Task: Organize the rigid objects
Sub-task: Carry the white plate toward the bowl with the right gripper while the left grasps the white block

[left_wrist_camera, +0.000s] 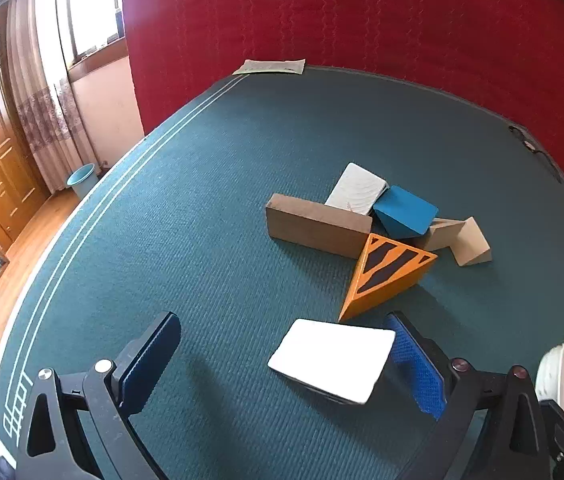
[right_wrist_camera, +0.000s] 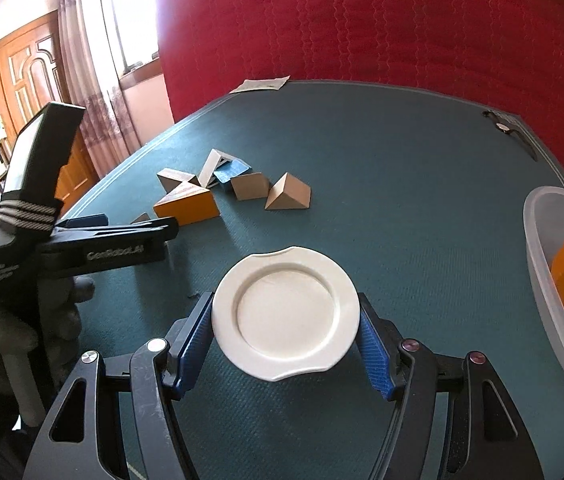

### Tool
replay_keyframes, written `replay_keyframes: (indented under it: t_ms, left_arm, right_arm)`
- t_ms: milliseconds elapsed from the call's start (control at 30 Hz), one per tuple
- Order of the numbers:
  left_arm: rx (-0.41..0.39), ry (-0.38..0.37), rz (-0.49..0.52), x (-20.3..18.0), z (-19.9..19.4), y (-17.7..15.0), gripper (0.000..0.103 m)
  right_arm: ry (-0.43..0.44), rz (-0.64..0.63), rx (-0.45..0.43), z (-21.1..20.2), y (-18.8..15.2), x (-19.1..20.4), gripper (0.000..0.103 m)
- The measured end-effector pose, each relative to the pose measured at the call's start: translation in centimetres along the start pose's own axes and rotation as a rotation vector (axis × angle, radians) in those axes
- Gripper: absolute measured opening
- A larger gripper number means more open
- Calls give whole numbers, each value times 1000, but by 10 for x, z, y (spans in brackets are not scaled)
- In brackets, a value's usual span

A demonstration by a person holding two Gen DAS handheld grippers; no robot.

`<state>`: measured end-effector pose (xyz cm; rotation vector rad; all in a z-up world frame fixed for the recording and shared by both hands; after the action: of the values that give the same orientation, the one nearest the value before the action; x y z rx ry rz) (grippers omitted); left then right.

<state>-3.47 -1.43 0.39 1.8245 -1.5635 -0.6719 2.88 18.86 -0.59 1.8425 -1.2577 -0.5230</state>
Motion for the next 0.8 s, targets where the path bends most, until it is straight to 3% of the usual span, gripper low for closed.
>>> replay_keyframes:
  t_ms: [633, 733, 800]
  left_arm:
    - [30, 16, 1, 41, -4, -15, 102]
    - [25, -2, 7, 40, -5, -15, 94]
    - [17, -22, 15, 37, -8, -16, 83]
  right_arm:
    - [-9, -15, -15, -3, -1, 4, 67]
    - [-12, -14, -19, -5, 0, 4, 67]
    - [-16, -11, -22, -6, 0, 3, 67]
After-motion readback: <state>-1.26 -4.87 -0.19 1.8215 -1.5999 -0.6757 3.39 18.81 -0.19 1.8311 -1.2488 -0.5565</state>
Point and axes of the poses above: each gripper's, at about its wrist camera, not at the fingertips, and z roughly the way its jaws point, x to its left, y to its top, the point moved 2 cm from there along z, roughly the way its jaws point, and after that the axes turned 8 degrees about -x, right-handed, at the moved point
